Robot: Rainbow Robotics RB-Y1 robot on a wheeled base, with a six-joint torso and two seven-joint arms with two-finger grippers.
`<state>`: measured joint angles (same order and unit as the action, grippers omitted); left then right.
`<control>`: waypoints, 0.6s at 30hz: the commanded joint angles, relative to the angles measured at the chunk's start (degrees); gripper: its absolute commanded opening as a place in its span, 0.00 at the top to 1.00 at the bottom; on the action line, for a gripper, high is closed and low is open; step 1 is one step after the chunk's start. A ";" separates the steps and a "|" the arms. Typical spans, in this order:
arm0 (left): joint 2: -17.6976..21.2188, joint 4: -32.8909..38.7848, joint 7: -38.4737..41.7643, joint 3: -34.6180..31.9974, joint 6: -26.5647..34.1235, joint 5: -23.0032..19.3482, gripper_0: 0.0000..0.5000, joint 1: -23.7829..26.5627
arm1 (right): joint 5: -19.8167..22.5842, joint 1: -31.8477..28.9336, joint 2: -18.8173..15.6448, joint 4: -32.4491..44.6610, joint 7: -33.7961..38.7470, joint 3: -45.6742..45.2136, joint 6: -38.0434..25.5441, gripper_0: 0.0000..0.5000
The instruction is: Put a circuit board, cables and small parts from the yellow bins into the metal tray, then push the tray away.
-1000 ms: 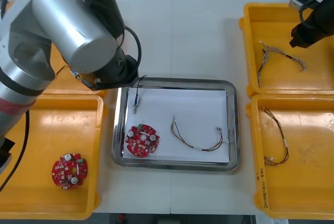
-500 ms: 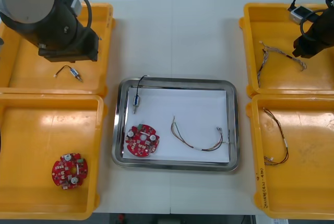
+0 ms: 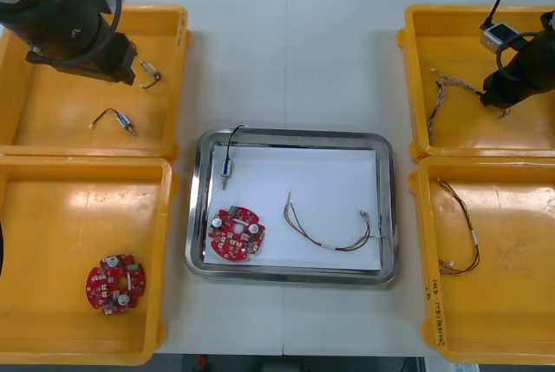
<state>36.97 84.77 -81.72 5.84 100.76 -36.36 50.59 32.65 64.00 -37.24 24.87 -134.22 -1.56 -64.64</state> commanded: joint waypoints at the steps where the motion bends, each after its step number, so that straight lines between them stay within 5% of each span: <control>1: 1.79 -4.44 -2.65 -1.80 -5.75 0.41 0.00 4.17 | 0.22 0.34 0.85 0.35 -1.40 -0.99 0.57 0.11; 18: 1.79 -21.22 -26.38 -5.84 -14.19 0.50 0.00 10.14 | 1.19 -2.65 2.17 0.35 -0.87 -0.99 4.26 0.15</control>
<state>36.97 64.64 -106.50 2.20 89.11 -36.22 57.52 33.37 63.15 -35.94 24.83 -134.21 -1.56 -61.38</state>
